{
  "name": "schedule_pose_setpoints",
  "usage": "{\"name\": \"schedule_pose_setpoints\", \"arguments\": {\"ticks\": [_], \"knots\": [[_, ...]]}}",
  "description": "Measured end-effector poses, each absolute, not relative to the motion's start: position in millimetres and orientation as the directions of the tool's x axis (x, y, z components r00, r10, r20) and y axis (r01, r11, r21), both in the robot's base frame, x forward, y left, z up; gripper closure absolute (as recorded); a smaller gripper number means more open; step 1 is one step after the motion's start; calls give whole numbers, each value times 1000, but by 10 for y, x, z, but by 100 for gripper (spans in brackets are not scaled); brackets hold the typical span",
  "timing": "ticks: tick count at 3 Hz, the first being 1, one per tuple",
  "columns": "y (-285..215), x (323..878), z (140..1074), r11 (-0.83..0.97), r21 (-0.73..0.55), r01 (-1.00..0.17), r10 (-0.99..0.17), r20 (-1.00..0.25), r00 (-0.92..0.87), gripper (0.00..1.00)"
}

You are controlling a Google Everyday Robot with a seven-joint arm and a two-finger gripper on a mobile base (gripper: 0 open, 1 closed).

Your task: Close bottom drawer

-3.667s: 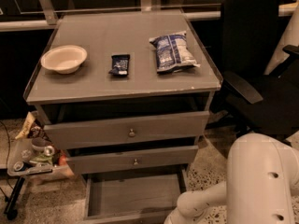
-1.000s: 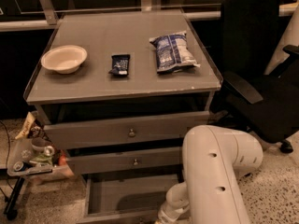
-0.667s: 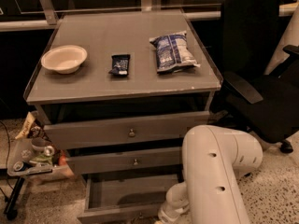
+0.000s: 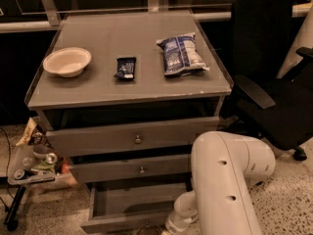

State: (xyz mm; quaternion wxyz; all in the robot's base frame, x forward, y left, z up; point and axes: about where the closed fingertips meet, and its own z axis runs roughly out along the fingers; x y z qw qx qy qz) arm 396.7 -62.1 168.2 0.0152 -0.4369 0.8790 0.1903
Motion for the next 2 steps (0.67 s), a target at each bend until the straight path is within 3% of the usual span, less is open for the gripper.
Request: {"name": "schedule_pose_setpoints", "arguments": {"ticks": [2], "knots": [[-626, 4040, 1670, 550, 305, -777, -762, -196, -617, 65]]}}
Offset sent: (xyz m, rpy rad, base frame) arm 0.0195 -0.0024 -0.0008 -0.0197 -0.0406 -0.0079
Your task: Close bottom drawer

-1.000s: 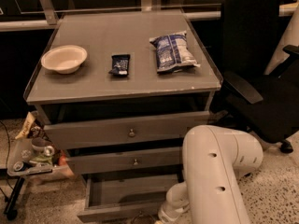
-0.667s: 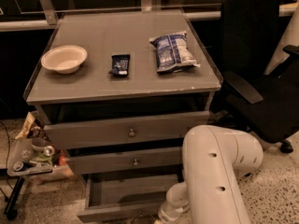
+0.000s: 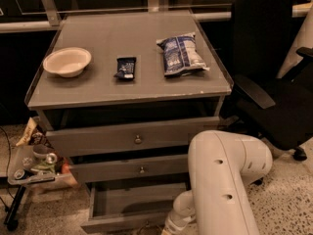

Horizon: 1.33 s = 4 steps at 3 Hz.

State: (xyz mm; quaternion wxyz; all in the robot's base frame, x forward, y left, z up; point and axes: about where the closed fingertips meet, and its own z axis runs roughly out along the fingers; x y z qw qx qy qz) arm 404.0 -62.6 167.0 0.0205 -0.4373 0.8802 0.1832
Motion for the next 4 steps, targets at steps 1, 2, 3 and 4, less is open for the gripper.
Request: {"name": "schedule_pose_setpoints", "arguments": {"ticks": [1, 2, 3, 4], "knots": [[-693, 4262, 1610, 580, 257, -773, -745, -216, -631, 88], [-758, 4471, 1556, 604, 212, -769, -732, -235, -640, 100], [-755, 4467, 1562, 604, 212, -769, -732, -235, -640, 100], [-787, 4594, 1550, 607, 188, -772, -732, -244, -636, 100]]}}
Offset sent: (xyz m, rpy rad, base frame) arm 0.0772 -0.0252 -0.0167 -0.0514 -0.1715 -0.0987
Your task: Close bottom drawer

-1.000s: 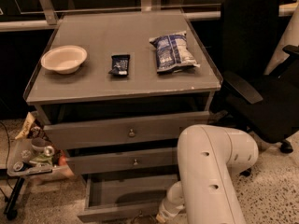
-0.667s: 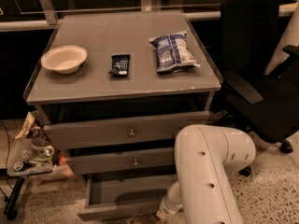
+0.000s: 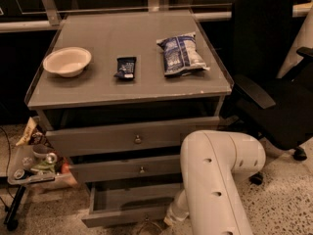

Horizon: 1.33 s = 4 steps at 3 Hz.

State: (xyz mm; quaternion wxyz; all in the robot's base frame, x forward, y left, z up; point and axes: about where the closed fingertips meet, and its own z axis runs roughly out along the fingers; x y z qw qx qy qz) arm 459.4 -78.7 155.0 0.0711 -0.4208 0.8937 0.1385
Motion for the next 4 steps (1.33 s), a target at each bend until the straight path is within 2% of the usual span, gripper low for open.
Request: {"name": "schedule_pose_setpoints", "arguments": {"ticks": [3, 4], "knots": [[-730, 5205, 1570, 586, 71, -807, -764, -284, -580, 100], [-730, 5205, 1569, 586, 71, -807, -764, -284, -580, 81]]}}
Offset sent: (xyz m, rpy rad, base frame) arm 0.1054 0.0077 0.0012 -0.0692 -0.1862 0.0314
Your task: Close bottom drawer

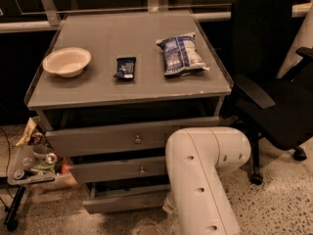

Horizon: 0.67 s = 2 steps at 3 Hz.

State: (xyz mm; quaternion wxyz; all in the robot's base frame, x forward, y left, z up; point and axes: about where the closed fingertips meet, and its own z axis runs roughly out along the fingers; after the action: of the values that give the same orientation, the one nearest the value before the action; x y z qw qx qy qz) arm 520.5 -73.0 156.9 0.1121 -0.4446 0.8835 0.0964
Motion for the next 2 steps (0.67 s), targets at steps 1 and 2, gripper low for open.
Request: {"name": "schedule_pose_setpoints", "arguments": {"ticks": [1, 2], "knots": [[-730, 5205, 1569, 586, 71, -807, -764, -284, -580, 58], [-730, 5205, 1569, 586, 71, -807, -764, -284, -580, 35]]}}
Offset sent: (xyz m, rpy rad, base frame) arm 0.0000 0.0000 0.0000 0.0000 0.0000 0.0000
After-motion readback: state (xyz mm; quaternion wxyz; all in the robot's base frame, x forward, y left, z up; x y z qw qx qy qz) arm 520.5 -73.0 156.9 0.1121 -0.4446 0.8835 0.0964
